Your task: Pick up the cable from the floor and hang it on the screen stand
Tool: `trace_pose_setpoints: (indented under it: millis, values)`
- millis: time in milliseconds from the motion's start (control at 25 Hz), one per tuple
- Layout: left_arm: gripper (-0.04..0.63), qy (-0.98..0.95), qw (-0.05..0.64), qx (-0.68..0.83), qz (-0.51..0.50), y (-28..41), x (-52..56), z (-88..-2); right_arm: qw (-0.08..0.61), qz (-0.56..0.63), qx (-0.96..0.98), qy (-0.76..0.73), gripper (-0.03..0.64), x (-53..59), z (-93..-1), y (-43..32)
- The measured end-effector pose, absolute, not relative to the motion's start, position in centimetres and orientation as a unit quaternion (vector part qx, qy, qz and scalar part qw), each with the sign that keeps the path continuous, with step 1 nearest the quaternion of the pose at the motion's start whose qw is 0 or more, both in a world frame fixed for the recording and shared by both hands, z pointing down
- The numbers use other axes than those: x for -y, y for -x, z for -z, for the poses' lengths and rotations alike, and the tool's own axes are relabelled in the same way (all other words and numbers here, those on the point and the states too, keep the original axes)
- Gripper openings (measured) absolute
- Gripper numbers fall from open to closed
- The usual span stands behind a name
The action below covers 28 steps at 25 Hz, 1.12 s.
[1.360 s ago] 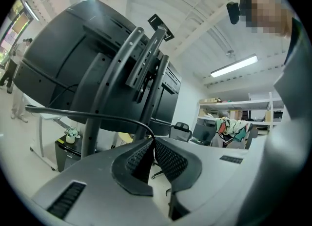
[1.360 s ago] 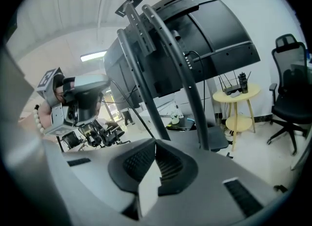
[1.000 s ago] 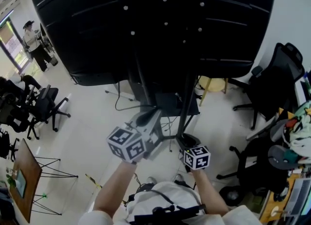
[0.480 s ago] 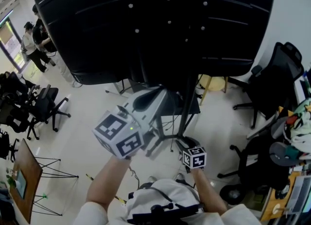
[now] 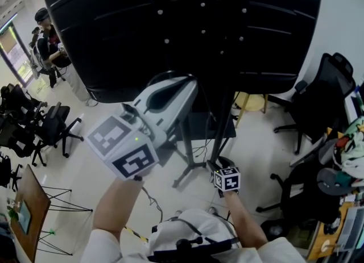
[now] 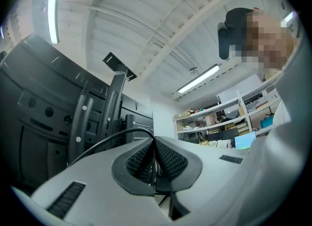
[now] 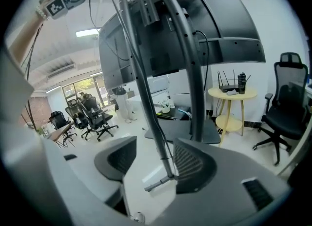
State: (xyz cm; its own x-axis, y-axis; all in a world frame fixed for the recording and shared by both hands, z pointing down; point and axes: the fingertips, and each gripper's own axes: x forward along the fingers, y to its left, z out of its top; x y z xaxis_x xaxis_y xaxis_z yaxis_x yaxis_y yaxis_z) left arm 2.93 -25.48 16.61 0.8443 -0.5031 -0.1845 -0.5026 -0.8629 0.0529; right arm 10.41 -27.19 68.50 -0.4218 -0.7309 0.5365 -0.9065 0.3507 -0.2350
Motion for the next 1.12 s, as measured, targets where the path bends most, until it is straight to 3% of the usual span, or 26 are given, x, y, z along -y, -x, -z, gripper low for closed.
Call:
trace_pose_setpoints:
  millis: [680, 760, 960, 1040, 1120]
  values:
    - [0.006, -0.959, -0.046, 0.254, 0.115, 0.0, 25.8, -8.6, 0.221, -0.215, 0.797, -0.520, 0.221, 30.9, -71.9, -6.0]
    - [0.006, -0.958, -0.047, 0.259, 0.117, 0.5, 25.8, -8.4, 0.227, -0.215, 0.798, -0.516, 0.167, 30.8, -72.6, -5.3]
    - [0.006, -0.954, -0.045, 0.268, 0.130, 2.4, 26.1, -7.9, 0.245, -0.209, 0.807, -0.496, 0.160, 30.0, -74.2, -3.1]
    - [0.006, -0.953, -0.041, 0.267, 0.135, 3.2, 26.2, -7.6, 0.235, -0.203, 0.811, -0.496, 0.041, 30.2, -74.4, -2.2]
    - [0.006, -0.951, -0.041, 0.272, 0.138, 4.2, 26.3, -7.4, 0.222, -0.200, 0.818, -0.492, 0.028, 30.4, -74.3, -1.3]
